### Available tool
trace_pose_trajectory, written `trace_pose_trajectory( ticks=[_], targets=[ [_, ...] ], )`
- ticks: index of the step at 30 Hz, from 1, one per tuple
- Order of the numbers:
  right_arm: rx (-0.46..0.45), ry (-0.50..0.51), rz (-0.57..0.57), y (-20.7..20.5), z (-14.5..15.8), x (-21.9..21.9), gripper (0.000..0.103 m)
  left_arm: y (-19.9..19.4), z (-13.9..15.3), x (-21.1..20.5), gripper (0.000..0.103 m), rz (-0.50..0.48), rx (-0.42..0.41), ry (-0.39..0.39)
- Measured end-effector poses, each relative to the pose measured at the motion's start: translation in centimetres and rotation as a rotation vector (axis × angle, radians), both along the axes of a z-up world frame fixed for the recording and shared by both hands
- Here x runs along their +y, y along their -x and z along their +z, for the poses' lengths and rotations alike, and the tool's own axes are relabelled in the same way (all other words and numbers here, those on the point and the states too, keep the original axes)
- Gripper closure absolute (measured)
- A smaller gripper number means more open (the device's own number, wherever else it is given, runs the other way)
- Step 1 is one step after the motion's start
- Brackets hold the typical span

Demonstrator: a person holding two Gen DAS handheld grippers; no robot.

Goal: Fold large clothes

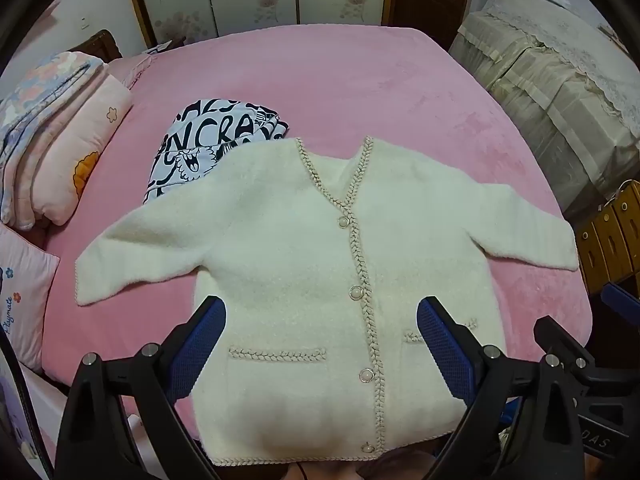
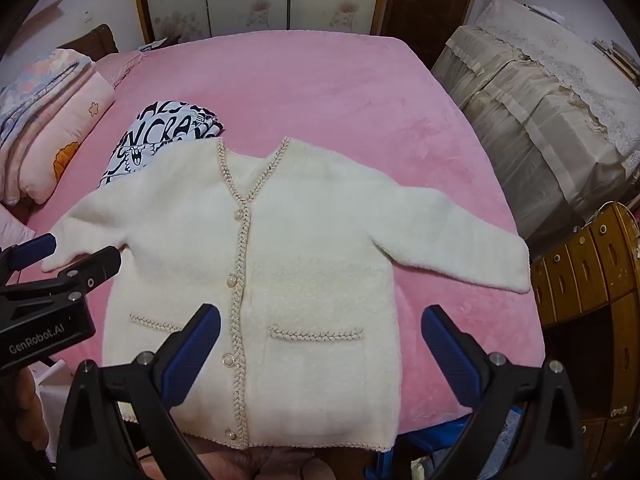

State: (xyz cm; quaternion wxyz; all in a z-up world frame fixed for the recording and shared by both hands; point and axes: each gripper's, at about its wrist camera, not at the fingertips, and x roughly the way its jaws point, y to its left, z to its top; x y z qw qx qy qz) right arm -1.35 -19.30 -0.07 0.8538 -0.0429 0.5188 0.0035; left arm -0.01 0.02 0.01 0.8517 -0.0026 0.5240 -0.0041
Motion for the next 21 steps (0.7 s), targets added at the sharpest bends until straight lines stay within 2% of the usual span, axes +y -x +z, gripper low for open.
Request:
trace_pose_trajectory(
  ticks=[21],
  targets=[
    [0.005,-0.015,0.002,0.5,-0.3,0.7,0.002,1.1,0.5,0.9,0.007,0.018,-0.013,-0.008]
  ],
)
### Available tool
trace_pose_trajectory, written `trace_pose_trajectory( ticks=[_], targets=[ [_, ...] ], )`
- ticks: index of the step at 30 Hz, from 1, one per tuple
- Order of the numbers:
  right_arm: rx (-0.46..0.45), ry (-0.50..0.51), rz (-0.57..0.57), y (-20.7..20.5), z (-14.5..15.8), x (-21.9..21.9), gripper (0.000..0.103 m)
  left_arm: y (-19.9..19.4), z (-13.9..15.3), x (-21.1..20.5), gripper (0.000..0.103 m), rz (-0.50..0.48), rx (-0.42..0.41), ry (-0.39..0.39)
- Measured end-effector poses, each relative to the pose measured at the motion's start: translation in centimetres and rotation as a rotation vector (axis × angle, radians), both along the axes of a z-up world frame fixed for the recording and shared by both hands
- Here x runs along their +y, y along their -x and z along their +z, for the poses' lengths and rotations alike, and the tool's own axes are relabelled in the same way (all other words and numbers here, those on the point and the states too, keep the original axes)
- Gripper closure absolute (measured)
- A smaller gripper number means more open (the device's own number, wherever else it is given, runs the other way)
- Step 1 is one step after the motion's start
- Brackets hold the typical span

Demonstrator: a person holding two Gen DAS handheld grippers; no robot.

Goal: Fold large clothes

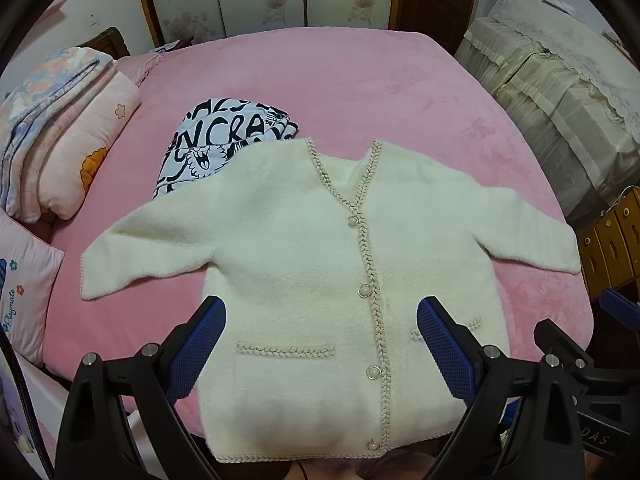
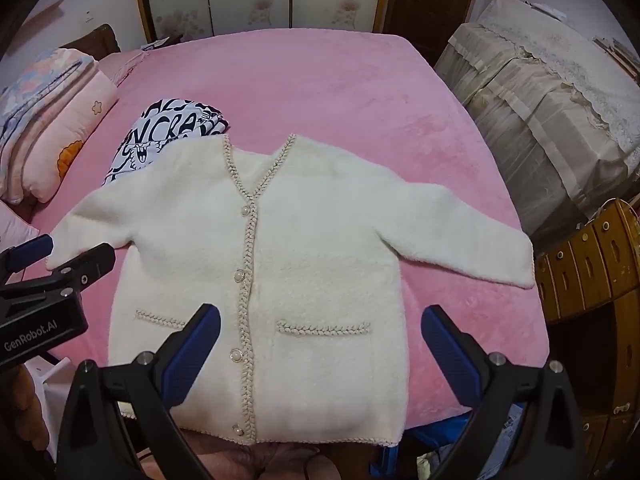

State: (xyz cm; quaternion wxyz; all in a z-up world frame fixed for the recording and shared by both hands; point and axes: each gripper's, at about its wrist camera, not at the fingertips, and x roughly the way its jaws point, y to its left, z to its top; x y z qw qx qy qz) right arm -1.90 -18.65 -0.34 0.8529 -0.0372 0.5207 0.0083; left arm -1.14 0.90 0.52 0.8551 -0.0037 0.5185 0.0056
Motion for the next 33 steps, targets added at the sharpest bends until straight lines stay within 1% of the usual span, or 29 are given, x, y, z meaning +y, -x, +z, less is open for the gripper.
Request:
trace_pose_trajectory(
  ticks=[15,26,33],
  targets=[
    [-0.007,-0.008,0.001,0.4,0.4,1.4,0.002,0.1,0.3,1.5,0.007,0.013,-0.004,-0.002],
    [-0.034,-0.013,-0.008,0.6,0.5,1.7,0.002,0.0,0.5,2.4,0.007,0.012,-0.022,-0.004],
    [-0.053,0.011,-0.035,0.1,1.2,1.4,0.002,0.0,0.4,2.4,0.007,0.021,-0.011,-0.015]
  ],
)
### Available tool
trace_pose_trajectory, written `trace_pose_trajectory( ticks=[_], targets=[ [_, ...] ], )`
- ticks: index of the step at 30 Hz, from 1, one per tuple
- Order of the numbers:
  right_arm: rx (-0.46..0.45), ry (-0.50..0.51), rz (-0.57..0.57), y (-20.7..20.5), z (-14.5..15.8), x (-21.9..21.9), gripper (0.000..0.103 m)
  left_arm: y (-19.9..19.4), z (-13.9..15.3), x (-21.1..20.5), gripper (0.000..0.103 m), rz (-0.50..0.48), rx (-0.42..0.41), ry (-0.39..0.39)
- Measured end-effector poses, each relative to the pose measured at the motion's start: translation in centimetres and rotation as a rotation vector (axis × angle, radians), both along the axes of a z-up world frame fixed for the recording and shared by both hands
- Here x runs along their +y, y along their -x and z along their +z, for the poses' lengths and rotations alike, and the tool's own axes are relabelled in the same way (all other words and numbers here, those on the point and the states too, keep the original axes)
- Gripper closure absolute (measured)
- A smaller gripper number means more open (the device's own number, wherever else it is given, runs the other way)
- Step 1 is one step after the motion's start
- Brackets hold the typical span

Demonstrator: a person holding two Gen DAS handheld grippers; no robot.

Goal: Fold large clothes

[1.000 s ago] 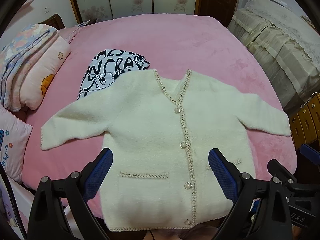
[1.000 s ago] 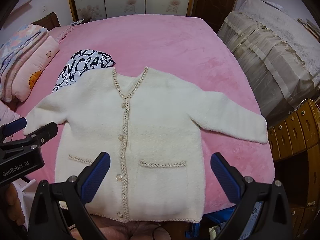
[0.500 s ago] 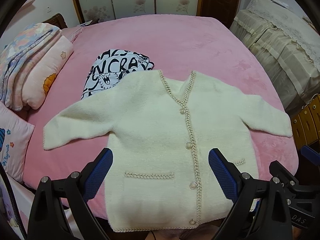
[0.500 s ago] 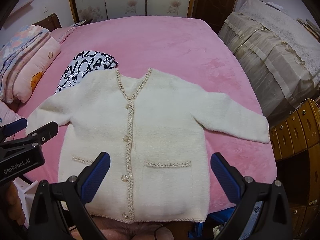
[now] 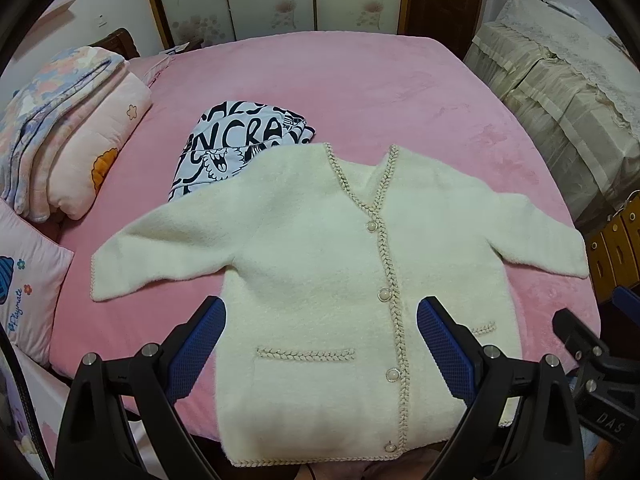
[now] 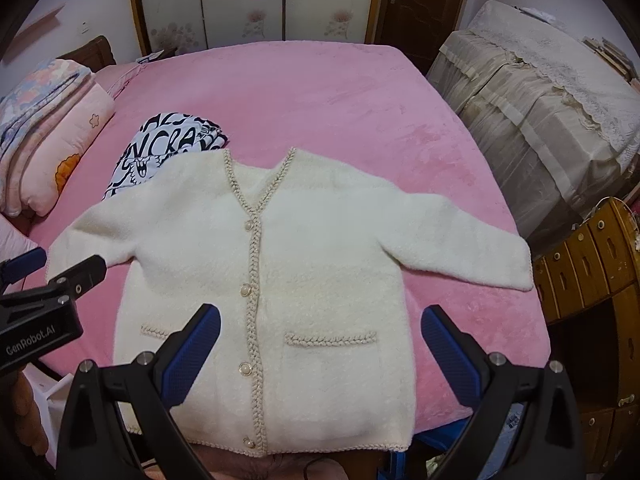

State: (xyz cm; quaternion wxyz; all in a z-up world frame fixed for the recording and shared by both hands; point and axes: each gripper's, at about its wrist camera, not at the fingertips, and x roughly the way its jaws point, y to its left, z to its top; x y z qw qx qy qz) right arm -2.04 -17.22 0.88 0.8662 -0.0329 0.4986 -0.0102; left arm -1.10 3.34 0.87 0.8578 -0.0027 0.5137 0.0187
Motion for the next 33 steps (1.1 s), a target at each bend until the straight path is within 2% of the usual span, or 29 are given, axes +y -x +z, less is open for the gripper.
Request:
trace_pose_trajectory(
  ticks=[6,22,33],
  targets=[
    [-0.015,0.021,0.006,-0.8,0.6,0.2,0.002,0.0,-0.3,0.1,0.007,-0.002,0.019,-0.008],
    [0.011,0.100,0.050,-1.3,1.1,1.9,0.002,0.7,0.4,1.3,0.007,0.024,-0.027,0.054],
    [0.008,0.068,0.037,-0.6,1.1,2.2,0.002,0.4,0.8,2.1,0.007,-0.007,-0.065,0.077]
  ],
)
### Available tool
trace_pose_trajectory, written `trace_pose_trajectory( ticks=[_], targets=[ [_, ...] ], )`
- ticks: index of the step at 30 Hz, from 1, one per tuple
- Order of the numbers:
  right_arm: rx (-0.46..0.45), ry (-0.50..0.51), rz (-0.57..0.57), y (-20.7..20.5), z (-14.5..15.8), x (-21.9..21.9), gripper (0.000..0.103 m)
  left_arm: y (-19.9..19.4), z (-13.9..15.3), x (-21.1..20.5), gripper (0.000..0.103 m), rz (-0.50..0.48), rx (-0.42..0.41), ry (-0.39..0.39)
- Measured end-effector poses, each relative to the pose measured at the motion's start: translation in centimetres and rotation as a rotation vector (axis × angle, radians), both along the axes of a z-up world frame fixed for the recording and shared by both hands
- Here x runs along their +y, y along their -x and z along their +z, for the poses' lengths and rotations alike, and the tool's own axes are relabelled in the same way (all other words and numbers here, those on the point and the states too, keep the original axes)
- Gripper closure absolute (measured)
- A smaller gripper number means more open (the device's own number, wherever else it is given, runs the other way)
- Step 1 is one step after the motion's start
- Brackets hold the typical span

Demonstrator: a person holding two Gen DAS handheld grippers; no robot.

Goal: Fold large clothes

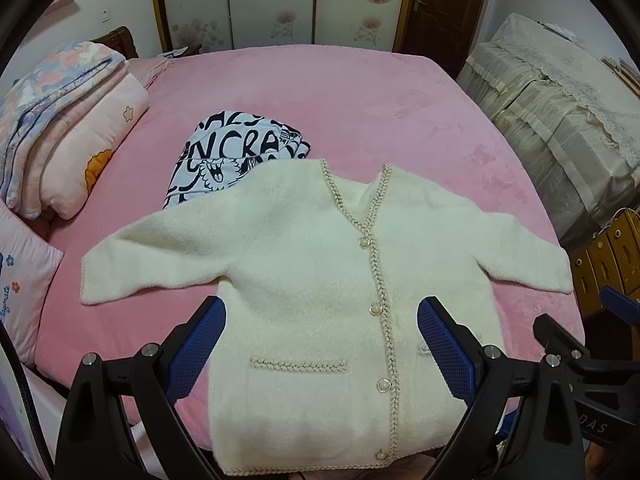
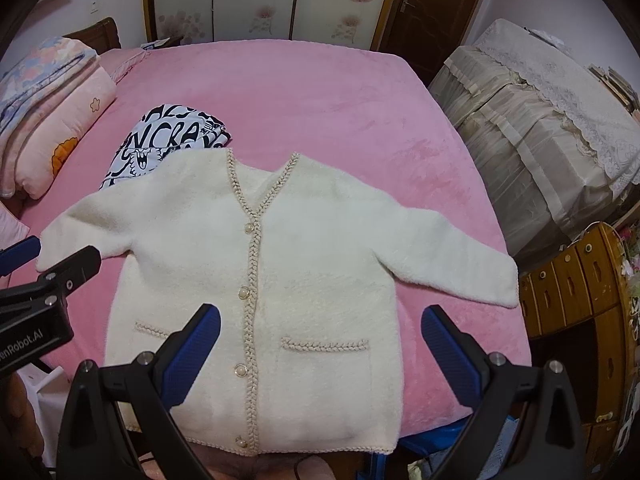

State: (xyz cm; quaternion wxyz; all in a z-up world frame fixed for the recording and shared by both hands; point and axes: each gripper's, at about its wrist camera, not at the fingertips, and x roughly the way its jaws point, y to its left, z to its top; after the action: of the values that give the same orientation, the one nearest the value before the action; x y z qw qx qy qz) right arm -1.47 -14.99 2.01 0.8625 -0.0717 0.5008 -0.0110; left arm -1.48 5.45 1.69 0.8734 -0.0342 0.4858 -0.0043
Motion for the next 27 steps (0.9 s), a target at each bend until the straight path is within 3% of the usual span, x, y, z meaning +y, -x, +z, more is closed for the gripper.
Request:
trace_pose_trajectory(
  ticks=[7,14,21,27],
  targets=[
    [-0.018,-0.057,0.005,0.5,0.4,-0.5,0.007,-1.0,0.3,-1.4,0.007,-0.062,-0.010,-0.034],
    [-0.144,-0.018,-0.020,2.6,2.8,-2.4,0.007,-2.1,1.4,-3.1,0.007,-0.135,-0.065,0.060],
    [-0.194,-0.039,-0.142,3.7,3.0,-8.3,0.007,-3.9,2.3,-8.4,0.007,-0.242,-0.042,0.068],
    [-0.200,-0.109,-0.261,2.9,1.6,-16.6,0.007,-5.6,3.0,-15.2,0.007,-0.315,-0.061,0.039]
  ],
)
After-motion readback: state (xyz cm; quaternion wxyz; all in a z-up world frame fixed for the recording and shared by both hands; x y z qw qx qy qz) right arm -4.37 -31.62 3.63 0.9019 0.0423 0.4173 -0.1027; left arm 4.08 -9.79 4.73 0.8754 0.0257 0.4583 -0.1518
